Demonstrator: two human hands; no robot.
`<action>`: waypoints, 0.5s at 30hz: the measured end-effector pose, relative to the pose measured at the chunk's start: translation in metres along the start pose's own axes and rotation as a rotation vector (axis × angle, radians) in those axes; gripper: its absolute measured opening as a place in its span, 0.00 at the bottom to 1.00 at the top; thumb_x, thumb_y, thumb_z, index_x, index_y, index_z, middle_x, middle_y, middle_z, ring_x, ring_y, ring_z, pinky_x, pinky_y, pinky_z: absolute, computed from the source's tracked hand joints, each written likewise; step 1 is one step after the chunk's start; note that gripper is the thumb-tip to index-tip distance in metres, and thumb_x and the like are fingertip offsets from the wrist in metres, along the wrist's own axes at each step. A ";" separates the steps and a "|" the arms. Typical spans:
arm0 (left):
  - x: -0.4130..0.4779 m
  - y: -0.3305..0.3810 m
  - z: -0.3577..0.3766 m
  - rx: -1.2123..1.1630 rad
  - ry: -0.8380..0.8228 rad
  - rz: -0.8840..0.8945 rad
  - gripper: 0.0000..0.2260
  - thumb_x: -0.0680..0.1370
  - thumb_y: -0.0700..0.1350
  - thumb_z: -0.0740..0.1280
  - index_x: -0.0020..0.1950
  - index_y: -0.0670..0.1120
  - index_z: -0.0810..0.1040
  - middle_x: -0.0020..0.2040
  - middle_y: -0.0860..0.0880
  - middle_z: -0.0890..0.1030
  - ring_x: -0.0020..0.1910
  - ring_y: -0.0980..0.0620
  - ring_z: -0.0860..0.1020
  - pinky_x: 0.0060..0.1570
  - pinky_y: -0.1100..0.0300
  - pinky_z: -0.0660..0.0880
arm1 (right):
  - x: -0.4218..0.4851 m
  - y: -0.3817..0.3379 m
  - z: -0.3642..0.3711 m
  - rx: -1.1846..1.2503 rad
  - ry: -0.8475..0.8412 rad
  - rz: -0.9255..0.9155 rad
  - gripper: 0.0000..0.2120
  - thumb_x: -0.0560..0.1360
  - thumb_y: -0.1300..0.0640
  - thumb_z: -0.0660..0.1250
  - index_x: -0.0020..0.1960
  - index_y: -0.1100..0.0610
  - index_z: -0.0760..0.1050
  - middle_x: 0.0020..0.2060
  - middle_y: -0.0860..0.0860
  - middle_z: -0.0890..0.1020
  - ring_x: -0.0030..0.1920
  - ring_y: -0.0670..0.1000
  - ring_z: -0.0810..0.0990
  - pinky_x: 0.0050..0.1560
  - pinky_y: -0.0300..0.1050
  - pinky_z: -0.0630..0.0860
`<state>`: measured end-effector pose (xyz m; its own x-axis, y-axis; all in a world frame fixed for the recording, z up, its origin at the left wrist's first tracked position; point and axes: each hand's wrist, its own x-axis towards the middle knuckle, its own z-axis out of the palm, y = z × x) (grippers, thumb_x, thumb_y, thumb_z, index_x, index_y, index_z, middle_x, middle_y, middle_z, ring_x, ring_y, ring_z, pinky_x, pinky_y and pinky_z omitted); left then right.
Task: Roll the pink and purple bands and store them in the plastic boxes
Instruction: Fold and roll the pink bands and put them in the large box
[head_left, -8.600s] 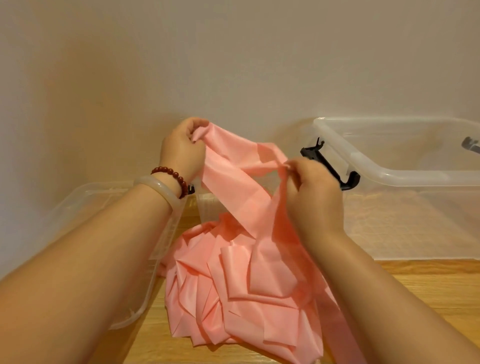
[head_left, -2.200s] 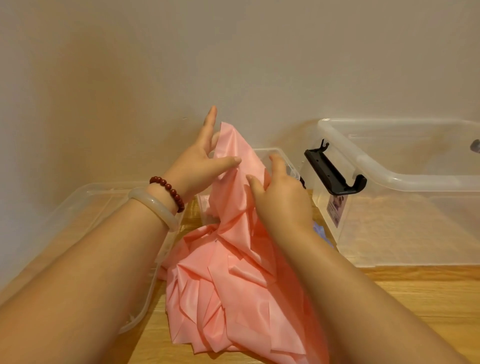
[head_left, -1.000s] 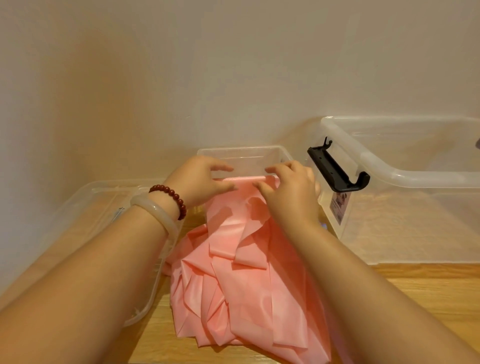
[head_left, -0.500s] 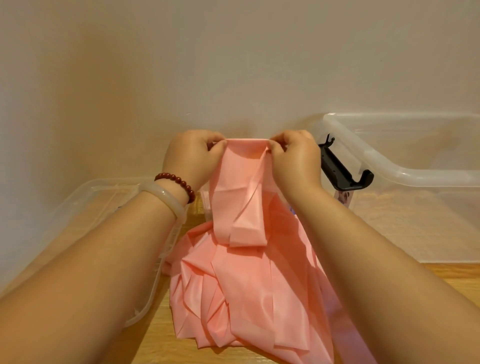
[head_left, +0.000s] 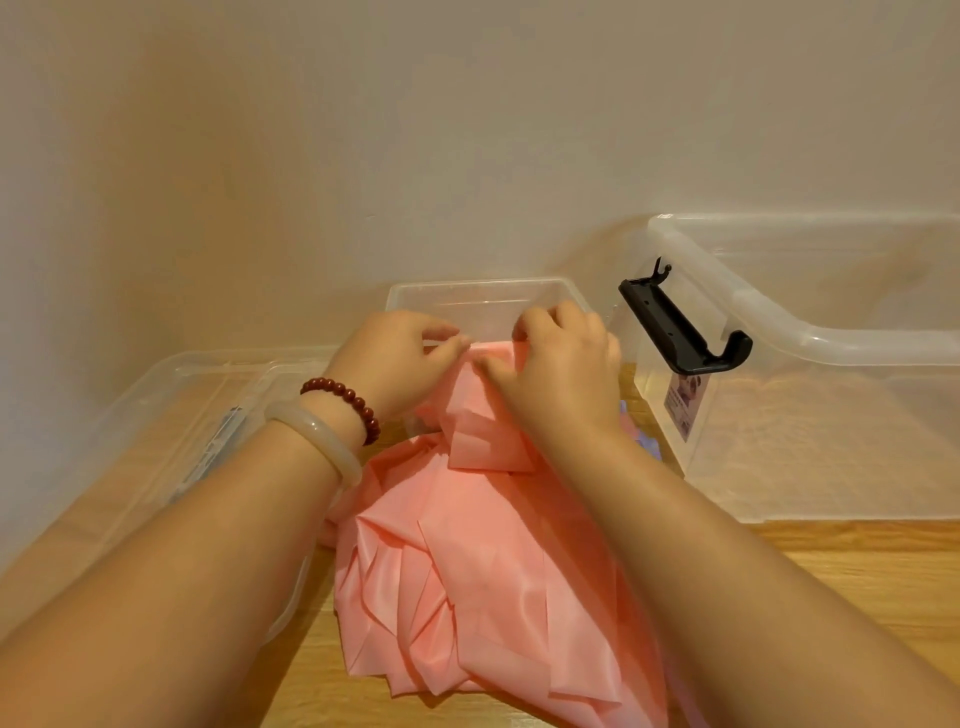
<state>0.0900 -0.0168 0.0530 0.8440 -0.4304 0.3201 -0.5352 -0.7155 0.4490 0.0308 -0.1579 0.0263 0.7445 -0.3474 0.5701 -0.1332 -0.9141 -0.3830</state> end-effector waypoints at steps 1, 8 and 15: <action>-0.002 -0.002 0.002 -0.054 0.021 -0.006 0.12 0.80 0.52 0.64 0.58 0.50 0.83 0.57 0.52 0.82 0.55 0.55 0.78 0.52 0.62 0.70 | 0.000 0.001 0.001 0.049 -0.002 -0.006 0.16 0.74 0.43 0.69 0.50 0.56 0.79 0.51 0.52 0.77 0.56 0.56 0.72 0.58 0.48 0.61; -0.006 -0.011 0.013 -0.276 0.095 -0.064 0.13 0.79 0.50 0.66 0.44 0.43 0.85 0.42 0.41 0.84 0.43 0.46 0.79 0.44 0.57 0.73 | -0.003 0.015 -0.016 0.480 0.114 0.279 0.10 0.81 0.54 0.63 0.50 0.59 0.80 0.47 0.53 0.81 0.49 0.53 0.77 0.44 0.42 0.65; -0.007 -0.017 0.024 -0.144 0.170 0.062 0.14 0.80 0.51 0.62 0.48 0.43 0.84 0.49 0.46 0.84 0.56 0.48 0.75 0.64 0.55 0.63 | -0.020 0.011 -0.014 0.580 0.093 0.446 0.11 0.77 0.65 0.55 0.51 0.53 0.72 0.50 0.51 0.79 0.50 0.54 0.77 0.44 0.47 0.73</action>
<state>0.0938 -0.0145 0.0228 0.7974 -0.3637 0.4816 -0.5961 -0.5992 0.5345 0.0050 -0.1637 0.0207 0.6385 -0.7000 0.3198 -0.0239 -0.4333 -0.9009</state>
